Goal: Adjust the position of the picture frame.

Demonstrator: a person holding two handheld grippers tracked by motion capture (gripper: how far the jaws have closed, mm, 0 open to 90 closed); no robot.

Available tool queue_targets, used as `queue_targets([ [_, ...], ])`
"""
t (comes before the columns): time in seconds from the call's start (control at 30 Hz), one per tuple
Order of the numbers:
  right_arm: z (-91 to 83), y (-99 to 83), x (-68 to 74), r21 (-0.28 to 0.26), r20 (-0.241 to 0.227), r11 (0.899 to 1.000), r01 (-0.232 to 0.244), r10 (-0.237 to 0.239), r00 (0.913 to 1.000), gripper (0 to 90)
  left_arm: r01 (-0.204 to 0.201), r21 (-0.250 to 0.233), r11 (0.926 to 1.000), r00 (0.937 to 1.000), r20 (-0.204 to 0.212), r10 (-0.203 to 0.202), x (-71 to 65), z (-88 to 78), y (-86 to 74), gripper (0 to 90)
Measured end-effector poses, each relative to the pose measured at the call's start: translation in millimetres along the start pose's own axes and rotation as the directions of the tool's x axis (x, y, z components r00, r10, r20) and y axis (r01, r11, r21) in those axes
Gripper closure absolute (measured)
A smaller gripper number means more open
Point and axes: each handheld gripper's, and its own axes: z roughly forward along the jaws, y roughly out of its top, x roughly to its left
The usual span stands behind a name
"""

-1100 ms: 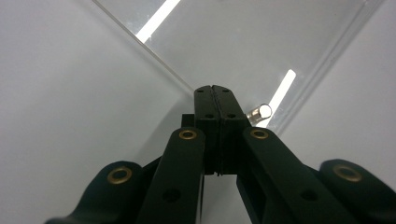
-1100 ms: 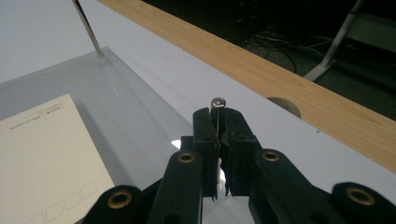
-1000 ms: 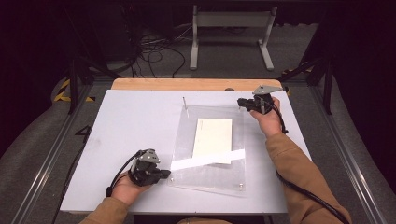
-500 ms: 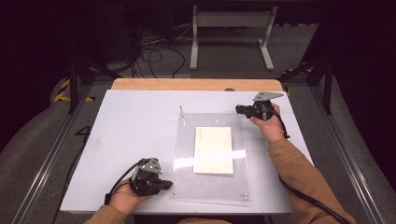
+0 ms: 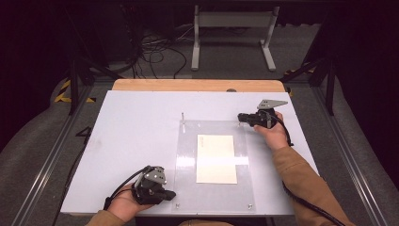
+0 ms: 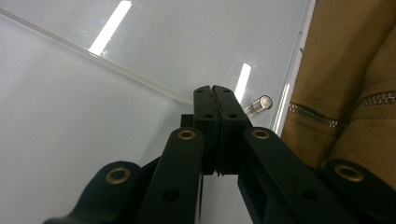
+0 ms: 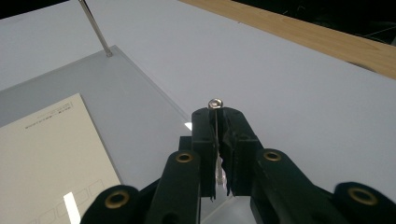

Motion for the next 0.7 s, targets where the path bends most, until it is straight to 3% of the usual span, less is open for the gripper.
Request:
queue_targets([
  [0.17,4.6,4.2,1.0,0.016,0.002,1.0,0.012,-0.012,0.9999,83.9,-0.011,0.004,0.9999,0.9999,0.012,0.011,-1.1,0.9,1.3,87.7],
  [0.47,-0.9,1.5,5.4,0.021,0.026,0.999,0.025,-0.025,0.9993,84.5,0.005,-0.029,0.9996,0.9997,0.024,-0.004,5.2,-0.5,3.2,75.4],
  [0.57,-2.0,2.2,5.6,0.029,0.035,0.999,0.019,-0.02,0.9992,80.6,0.016,-0.048,0.9987,0.9999,-0.005,-0.017,6.3,-2.7,5.5,70.6],
  [0.6,-3.1,2.8,6.1,0.018,0.053,1.0,0.019,-0.02,0.9984,74.8,0.018,-0.062,0.9979,0.9998,-0.009,-0.018,7.0,-3.2,5.7,68.6],
  [0.7,-8.8,2.8,7.9,-0.001,0.067,1.0,0.019,-0.019,0.9976,69.7,0.033,-0.122,0.9919,0.9979,-0.051,-0.04,10.7,-8.9,6.1,60.0],
])
